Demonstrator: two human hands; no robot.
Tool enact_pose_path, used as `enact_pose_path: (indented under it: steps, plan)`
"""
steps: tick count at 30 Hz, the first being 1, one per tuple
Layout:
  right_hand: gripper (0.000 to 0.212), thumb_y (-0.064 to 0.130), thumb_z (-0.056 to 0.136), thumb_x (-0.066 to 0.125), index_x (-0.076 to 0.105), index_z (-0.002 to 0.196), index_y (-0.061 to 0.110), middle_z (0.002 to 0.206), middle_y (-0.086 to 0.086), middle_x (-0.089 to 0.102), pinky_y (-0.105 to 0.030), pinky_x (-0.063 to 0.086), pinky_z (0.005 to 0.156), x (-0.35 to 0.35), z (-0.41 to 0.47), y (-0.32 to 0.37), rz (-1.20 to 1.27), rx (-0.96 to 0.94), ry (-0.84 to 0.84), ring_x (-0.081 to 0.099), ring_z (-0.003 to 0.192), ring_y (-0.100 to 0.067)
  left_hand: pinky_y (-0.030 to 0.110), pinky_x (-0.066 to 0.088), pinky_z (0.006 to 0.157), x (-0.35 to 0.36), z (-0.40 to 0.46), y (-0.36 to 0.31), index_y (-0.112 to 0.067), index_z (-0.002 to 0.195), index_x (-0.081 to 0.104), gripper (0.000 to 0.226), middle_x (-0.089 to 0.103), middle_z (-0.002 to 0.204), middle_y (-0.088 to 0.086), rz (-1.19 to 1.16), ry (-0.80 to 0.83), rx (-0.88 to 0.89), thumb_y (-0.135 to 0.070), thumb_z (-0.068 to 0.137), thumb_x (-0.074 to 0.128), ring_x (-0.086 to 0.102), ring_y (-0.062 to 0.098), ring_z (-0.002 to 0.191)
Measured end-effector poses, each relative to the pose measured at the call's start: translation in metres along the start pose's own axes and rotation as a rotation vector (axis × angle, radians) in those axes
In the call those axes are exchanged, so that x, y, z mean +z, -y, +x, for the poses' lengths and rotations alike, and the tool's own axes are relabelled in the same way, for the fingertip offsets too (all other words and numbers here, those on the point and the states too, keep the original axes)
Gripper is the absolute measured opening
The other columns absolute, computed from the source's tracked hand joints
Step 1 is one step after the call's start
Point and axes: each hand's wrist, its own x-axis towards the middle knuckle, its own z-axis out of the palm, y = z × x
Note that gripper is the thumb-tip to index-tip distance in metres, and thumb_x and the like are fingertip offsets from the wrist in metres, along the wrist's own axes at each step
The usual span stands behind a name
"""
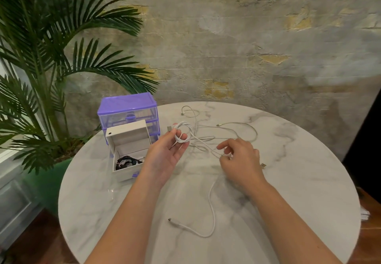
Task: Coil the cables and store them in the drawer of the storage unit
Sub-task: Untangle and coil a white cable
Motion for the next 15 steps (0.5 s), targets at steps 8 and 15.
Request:
enact_pose_path:
  steps: [8, 15]
  plan:
    - [0.025, 0.054, 0.090, 0.056, 0.067, 0.092, 0.032, 0.078, 0.015, 0.065, -0.032, 0.028, 0.091, 0.013, -0.005, 0.019, 0.167, -0.141, -0.048, 0.055, 0.086, -0.003, 0.031, 0.057, 0.086, 0.013, -0.007, 0.012, -0.006, 0.101, 0.063, 0.014, 0.060, 0.070, 0.003, 0.086, 0.052, -0.062, -0.010, 0.094, 0.052, 0.062, 0.016, 0.077]
    - [0.015, 0.042, 0.093, 0.059, 0.065, 0.090, 0.028, 0.051, 0.013, 0.049, -0.028, 0.037, 0.061, 0.016, -0.007, 0.017, 0.390, -0.109, 0.028, 0.045, 0.054, -0.008, 0.028, 0.059, 0.075, 0.010, -0.003, 0.013, -0.004, 0.090, 0.064, 0.012, 0.058, 0.069, 0.004, 0.108, 0.000, -0.051, -0.015, 0.091, 0.061, 0.063, 0.014, 0.073]
